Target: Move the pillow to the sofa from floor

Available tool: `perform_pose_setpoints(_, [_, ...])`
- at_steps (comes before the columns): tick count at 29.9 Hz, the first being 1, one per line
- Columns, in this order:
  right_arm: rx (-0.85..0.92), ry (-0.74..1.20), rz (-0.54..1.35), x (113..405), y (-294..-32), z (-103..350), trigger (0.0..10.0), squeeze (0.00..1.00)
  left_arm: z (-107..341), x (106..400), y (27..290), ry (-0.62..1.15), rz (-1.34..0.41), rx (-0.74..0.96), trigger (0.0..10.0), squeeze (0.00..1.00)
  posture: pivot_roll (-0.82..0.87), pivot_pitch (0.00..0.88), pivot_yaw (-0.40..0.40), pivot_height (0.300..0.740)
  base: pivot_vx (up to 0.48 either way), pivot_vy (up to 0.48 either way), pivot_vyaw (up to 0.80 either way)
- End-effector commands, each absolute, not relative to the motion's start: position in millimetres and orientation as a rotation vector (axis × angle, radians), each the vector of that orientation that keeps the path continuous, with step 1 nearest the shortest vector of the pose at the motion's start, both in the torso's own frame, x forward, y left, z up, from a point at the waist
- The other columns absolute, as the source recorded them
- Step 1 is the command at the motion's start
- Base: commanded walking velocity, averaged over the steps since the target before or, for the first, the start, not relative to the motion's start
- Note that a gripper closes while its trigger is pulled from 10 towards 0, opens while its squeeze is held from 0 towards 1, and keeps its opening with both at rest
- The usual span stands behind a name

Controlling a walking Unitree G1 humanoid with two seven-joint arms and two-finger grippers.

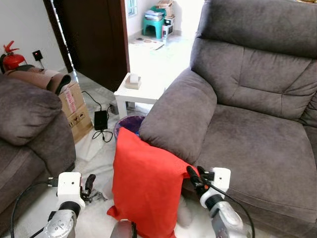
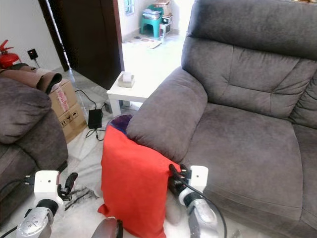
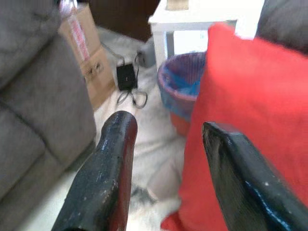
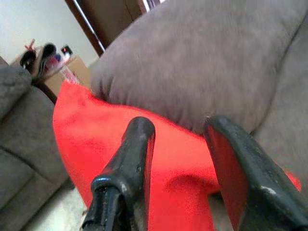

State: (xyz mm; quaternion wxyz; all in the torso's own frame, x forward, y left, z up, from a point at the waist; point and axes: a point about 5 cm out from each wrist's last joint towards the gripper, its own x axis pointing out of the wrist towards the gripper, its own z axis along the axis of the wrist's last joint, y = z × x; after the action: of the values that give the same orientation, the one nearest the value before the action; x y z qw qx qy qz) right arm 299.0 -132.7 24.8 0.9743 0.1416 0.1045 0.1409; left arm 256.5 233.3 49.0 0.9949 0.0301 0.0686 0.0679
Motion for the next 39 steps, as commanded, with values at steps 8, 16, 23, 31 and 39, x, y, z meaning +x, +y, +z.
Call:
perform_pose_setpoints(8, [0.288,0.231,0.258,296,-138,20,10.0,0.0,57,261,233,0.104,0.13,0.055,10.0,0.0,0.11,0.082,0.042,0.597,0.334,0.0,0.0])
perform_pose_setpoints(16, [0.261,0.236,0.267,297,-143,21,10.0,0.0,59,261,232,0.089,0.131,0.056,10.0,0.0,0.12,0.087,0.039,0.597,0.281,0.0,0.0])
perform_pose_setpoints(23, [-0.052,0.255,0.518,297,-144,24,10.0,1.0,62,260,232,0.083,0.124,0.051,10.0,0.0,0.13,0.104,0.038,0.597,0.0,0.0,0.0])
perform_pose_setpoints(31, [-0.416,0.284,0.66,309,-157,35,10.0,1.0,64,255,237,0.091,0.102,0.068,10.0,0.0,0.13,0.11,0.068,0.597,0.0,0.0,0.0])
perform_pose_setpoints(39, [-0.65,0.301,0.79,311,-156,36,10.0,1.0,69,255,242,0.09,0.09,0.08,10.0,0.0,0.14,0.111,0.077,0.597,0.0,0.0,0.0])
